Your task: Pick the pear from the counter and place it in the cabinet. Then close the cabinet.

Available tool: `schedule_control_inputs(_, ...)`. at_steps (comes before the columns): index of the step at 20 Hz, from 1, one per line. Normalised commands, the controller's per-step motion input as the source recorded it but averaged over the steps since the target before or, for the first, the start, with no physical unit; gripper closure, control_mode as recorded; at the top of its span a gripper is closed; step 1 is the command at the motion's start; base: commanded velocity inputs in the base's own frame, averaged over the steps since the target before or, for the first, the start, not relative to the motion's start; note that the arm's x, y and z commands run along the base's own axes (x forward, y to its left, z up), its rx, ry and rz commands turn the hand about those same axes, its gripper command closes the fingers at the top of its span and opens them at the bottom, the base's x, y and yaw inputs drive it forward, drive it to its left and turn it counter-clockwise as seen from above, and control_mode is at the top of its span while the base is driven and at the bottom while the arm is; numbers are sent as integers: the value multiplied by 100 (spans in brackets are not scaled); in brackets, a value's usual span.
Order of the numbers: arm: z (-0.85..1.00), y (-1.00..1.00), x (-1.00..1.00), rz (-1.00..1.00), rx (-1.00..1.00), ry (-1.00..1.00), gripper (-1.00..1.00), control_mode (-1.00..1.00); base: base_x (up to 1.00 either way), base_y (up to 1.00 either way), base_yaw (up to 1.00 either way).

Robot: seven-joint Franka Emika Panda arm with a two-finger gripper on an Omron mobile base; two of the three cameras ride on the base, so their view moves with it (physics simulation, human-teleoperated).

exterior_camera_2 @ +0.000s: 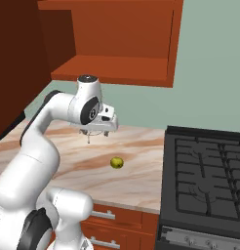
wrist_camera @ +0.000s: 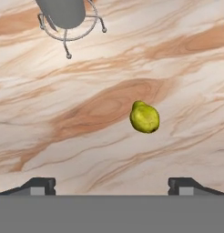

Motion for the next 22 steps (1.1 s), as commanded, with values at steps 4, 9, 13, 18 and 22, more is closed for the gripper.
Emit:
schedule_control_inputs(4,-40,-48,6,0,1,2,-100,-100,0,0,0)
schedule_control_inputs(9,-48,-33,22,0,3,3,-100,-100,0,0,0)
schedule_control_inputs(13,-56,-21,36,0,3,7,-100,-100,0,0,0)
schedule_control_inputs(18,-57,-3,32,0,0,3,-100,-100,0,0,0)
schedule_control_inputs(22,-51,0,29,0,0,3,-100,-100,0,0,0)
